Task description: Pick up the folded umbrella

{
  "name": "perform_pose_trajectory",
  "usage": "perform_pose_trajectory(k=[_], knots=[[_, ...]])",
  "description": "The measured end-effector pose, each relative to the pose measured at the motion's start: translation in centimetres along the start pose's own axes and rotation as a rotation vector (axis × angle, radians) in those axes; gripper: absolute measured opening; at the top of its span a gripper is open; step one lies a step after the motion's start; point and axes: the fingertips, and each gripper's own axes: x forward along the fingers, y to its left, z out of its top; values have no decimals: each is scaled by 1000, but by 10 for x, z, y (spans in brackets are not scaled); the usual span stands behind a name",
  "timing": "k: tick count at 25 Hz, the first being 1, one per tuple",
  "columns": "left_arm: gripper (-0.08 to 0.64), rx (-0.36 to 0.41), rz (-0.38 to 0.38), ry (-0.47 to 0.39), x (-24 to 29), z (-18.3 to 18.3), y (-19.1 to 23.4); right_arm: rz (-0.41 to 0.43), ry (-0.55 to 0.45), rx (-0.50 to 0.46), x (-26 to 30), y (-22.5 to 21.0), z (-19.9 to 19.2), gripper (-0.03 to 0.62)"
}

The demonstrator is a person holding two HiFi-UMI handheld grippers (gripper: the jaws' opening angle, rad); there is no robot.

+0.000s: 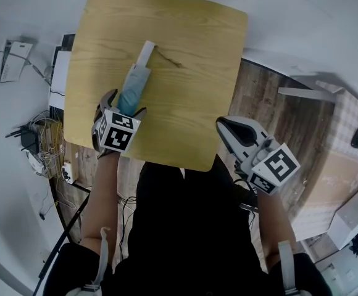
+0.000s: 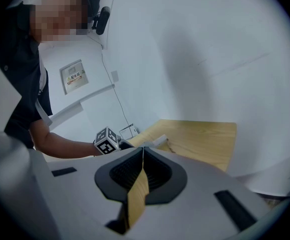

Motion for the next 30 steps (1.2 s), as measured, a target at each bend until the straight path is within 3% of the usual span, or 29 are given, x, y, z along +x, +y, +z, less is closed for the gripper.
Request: perform_pose_trajectory(k=[7,9,13,20,25,30], knots=[[439,-45,-67,33,11,-16,-2,-13,12,7,1,2,-6,20],[352,-49,-60,31,10,-16,-1,-13,13,9,2,3,-8,20],[328,-65,-63,27,10,-17,0,-13,17,5,2,7,-12,20],[284,-130,-138,-12,5,-10,-3,-19,3,-19,6,8,-8,20],[278,-195,-220,-120,-27,11,-12,-22,-18,-47,7,26,11,20],[278,-276,-318,-429,-91,89,11,-20,-123,-163,17,42,78,20]])
